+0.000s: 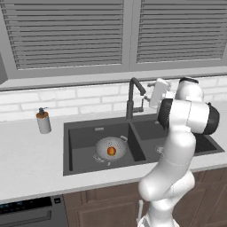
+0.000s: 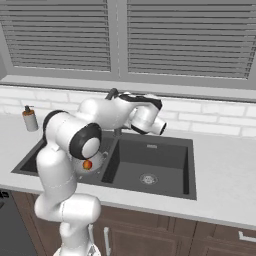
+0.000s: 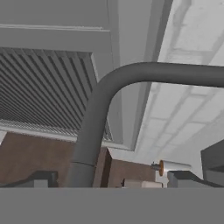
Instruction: Put the colander in the sink, put the apple in the colander, and turn on the sink faucet and pour water over the colander.
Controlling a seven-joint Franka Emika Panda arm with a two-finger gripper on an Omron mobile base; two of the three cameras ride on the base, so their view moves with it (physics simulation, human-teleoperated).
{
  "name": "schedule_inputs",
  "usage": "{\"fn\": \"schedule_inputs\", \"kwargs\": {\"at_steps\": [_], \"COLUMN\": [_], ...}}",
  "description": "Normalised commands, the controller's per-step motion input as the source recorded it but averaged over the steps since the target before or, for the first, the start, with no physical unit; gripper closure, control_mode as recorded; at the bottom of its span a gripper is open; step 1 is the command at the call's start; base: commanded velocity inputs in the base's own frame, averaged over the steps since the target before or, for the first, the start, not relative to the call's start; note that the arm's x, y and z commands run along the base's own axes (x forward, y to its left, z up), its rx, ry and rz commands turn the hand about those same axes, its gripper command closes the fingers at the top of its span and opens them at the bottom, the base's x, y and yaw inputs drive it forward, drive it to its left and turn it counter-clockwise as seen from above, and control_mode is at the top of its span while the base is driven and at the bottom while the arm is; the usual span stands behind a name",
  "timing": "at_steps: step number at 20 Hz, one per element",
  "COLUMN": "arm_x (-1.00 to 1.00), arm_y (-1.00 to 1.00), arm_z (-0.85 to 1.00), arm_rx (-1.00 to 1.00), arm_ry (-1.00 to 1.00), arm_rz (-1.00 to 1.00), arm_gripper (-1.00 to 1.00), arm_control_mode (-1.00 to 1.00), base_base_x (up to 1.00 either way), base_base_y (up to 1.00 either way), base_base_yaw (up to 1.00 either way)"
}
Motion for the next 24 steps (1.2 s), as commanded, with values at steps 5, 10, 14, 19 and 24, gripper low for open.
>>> {"fn": "schedule_inputs", "kwargs": {"at_steps": [5, 10, 14, 19, 24], "arm_x": [-0.01, -0.10, 0.00, 0.04, 0.01], "arm_y": [0.13, 0.47, 0.55, 0.25, 0.31], "arm_z": [0.22, 0.16, 0.06, 0.00, 0.00], "arm_rx": [-0.03, -0.16, -0.19, -0.03, -0.02], "arm_ry": [0.00, 0.00, 0.01, 0.00, -0.02], "arm_rz": [0.01, 0.00, 0.00, 0.00, -0.01], "arm_gripper": [-1.00, -1.00, -1.00, -1.00, -1.00], "arm_control_mode": [-1.00, -1.00, -1.00, -1.00, -1.00], "base_base_x": [0.00, 0.00, 0.00, 0.00, 0.00], "base_base_y": [0.00, 0.00, 0.00, 0.00, 0.00], "base_base_yaw": [0.00, 0.00, 0.00, 0.00, 0.00]}}
